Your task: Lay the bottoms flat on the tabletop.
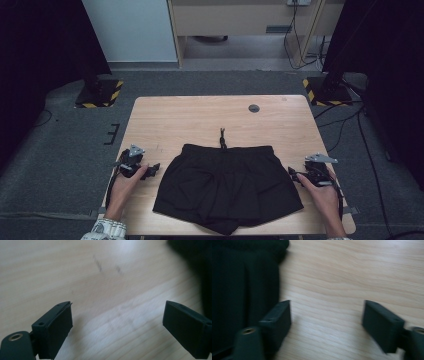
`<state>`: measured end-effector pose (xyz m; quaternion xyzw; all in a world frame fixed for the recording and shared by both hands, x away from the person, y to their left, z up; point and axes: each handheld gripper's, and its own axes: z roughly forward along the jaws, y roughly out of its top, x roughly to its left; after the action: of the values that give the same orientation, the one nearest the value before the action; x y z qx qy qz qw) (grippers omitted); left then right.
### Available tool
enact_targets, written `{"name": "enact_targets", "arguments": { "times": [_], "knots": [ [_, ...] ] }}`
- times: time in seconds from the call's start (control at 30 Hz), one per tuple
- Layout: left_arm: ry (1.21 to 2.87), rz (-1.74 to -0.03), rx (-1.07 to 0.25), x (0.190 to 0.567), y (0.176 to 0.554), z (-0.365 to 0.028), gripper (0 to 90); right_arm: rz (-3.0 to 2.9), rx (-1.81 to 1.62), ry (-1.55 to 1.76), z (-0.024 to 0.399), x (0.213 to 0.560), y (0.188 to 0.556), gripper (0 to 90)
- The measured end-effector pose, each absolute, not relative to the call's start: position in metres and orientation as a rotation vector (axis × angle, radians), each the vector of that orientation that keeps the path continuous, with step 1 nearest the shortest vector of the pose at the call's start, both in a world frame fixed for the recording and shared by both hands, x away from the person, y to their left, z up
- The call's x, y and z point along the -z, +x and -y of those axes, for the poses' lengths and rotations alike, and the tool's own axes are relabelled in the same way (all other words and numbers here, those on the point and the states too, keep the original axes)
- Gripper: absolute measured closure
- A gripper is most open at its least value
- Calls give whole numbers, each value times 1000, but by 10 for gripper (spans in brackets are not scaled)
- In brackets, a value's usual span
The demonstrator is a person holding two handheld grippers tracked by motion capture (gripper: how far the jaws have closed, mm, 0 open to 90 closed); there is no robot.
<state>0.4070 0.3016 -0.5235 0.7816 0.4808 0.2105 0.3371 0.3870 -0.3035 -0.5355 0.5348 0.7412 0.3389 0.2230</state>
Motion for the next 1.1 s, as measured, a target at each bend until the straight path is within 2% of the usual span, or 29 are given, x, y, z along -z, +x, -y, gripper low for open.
{"name": "enact_targets", "arguments": {
  "times": [0.03, 0.13, 0.23, 0.47, 0.7, 0.87, 1.1],
  "knots": [
    [2020, -1232, -557, 518, 405, -297, 78, -2047, -980, 1474, 302, 534, 387, 271],
    [1971, -1166, -546, 506, 400, -279, 106, -2043, -1074, 1427, 291, 525, 387, 361],
    [2005, -1095, -513, 504, 398, -255, 155, -2068, -1160, 1357, 274, 518, 387, 438],
    [2103, -1040, -515, 513, 403, -225, 300, -2095, -1184, 1302, 258, 515, 388, 486],
    [2142, -1111, -538, 522, 410, -229, 445, -2115, -1147, 1316, 254, 520, 398, 528],
    [2136, -1153, -500, 526, 414, -235, 462, -2113, -1025, 1371, 248, 530, 413, 577],
    [2125, -1098, -582, 516, 412, -234, 455, -2133, -990, 1345, 245, 535, 415, 605]
  ]
}}
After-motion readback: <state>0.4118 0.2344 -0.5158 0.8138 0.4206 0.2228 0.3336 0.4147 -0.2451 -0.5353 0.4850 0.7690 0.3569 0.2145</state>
